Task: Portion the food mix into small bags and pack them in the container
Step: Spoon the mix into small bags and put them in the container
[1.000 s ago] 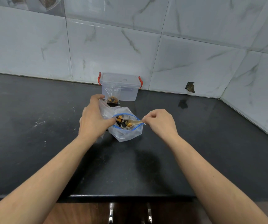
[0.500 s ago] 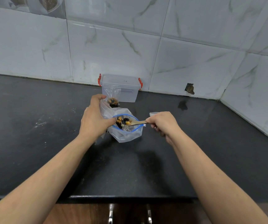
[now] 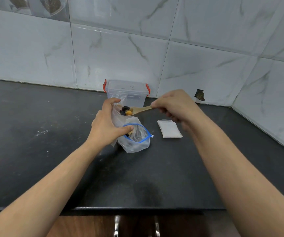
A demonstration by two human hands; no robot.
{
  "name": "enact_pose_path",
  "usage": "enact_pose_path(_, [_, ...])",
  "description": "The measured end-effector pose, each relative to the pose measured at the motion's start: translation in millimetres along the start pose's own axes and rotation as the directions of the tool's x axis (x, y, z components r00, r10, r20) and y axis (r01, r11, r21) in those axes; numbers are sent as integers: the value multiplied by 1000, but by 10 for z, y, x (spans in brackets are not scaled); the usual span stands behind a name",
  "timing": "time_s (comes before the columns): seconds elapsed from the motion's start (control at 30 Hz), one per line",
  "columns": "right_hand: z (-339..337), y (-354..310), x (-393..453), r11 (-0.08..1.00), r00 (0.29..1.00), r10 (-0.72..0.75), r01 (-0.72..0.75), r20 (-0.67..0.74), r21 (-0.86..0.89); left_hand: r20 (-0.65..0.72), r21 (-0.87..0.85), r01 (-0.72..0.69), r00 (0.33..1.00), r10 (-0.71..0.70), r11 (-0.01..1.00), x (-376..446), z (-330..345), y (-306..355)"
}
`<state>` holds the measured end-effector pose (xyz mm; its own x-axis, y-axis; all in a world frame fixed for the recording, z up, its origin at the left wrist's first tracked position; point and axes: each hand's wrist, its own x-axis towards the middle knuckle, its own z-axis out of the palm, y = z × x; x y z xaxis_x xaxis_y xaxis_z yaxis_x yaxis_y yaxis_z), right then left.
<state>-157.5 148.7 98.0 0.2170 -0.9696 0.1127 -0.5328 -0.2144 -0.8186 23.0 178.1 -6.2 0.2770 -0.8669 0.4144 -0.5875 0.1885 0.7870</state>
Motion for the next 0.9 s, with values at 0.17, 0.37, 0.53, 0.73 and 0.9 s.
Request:
enact_pose_path(0.17, [295,-221,-83,816,928,-374,326,-4,-477,-7,25,-26,1000,26,999,-5,12,33])
enact_pose_path(0.37, [204,-277,-122,813,870,-471,364,-145,-455,-23,-13,7,1000,-8,1000,20,-40,-8])
enact_pose_path(0.53, [-31,-34,55,991,977,-133,130,-169,-24,-38,-98,5,999,-9,995,25,-76,-4])
enact_pose_path(0.73, [-24,348,114,979,981,192,-191,-17,71,-81,-373,44,994,-80,927,63,-104,28])
enact_pose_path(0.9, [296,540,85,989,989,135,-138,-56,-58,-83,-617,62,986,-144,784,134,-191,63])
